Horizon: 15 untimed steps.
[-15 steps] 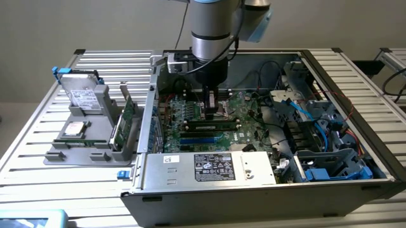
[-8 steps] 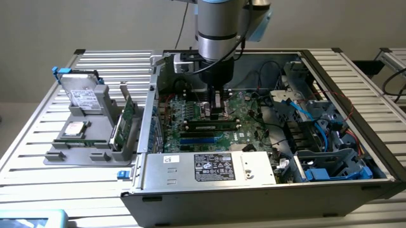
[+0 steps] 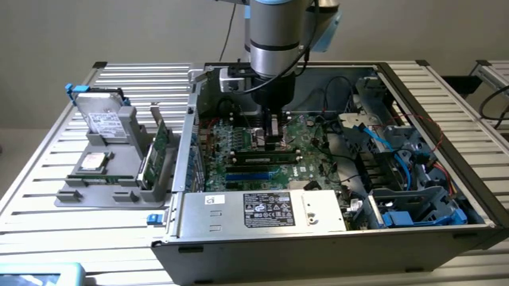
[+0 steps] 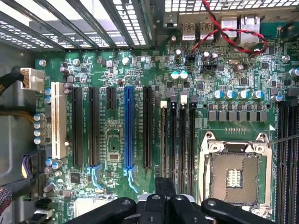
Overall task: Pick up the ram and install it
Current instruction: 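Press down the ram until it locks into place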
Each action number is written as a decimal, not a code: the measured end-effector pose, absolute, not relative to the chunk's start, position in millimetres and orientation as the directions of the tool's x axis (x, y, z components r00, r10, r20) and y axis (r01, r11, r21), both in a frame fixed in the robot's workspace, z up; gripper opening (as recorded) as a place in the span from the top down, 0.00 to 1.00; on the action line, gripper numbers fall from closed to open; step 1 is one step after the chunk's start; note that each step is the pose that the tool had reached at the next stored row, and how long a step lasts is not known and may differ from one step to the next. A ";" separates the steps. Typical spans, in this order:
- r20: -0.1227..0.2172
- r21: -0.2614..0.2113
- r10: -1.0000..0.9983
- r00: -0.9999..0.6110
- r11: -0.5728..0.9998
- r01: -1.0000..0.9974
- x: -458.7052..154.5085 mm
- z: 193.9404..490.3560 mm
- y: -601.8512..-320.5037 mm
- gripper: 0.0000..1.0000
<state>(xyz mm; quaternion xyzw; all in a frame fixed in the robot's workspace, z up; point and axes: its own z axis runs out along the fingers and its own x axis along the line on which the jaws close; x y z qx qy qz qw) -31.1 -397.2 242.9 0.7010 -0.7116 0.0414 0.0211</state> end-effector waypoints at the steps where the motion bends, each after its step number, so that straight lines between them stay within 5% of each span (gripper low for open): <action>1: 0.088 -0.029 -0.996 -0.016 0.014 -0.999 -31.1 243.0 -397.2 0.89; 15: 0.088 -0.029 -0.979 -0.185 0.183 -0.983 -31.1 243.0 -397.2 0.89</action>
